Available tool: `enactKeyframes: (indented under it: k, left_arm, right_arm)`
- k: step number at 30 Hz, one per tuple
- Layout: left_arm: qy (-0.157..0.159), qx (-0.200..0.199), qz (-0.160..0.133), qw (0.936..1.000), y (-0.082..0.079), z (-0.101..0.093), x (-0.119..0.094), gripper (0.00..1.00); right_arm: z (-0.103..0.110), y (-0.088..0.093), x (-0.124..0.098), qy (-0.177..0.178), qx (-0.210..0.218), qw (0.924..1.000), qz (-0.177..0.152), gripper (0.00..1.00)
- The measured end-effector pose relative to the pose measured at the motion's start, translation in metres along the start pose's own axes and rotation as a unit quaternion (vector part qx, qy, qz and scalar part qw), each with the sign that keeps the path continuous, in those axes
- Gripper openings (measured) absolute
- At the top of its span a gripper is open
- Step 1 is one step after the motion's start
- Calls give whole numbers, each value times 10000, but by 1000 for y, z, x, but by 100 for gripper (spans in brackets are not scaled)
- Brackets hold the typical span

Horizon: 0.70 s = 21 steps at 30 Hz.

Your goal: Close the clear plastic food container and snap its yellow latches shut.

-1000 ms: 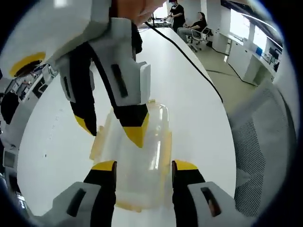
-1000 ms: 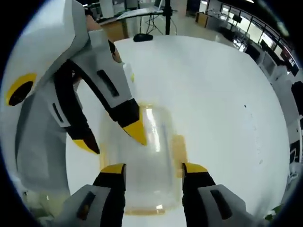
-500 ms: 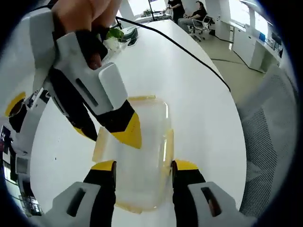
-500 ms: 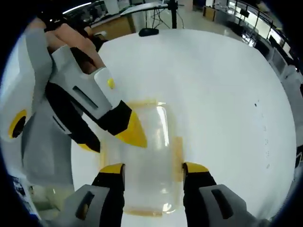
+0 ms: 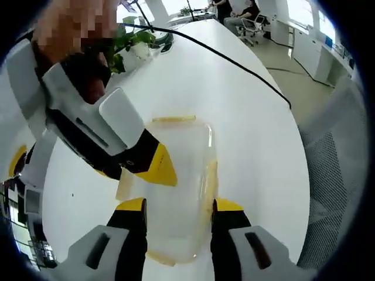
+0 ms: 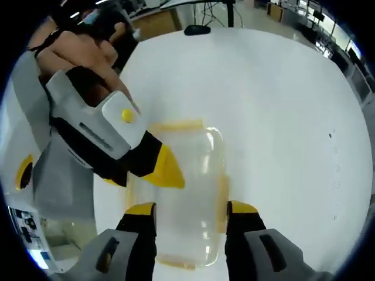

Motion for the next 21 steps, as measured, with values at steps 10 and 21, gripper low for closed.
enactKeyframes:
  k: [10,21]
  left_arm:
    - [-14,100,-20,9999,-1,-6,11,41]
    - [41,181,-29,9998,-3,-6,10,43]
  right_arm:
    - [6,10,-5,31,80,9999,103,45]
    - [10,14,-8,179,-9,9997,166,47]
Point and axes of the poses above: the point that each gripper's makers call its tool centre point, and the gripper's own axes: x roughly forward along the fingers, z roughly to its left, y roughly out of its underside, the point moved 3 cm from there along -x, roughly backward along the fingers, and after that the axes turned 1 degree about y, right-handed, at the moved point
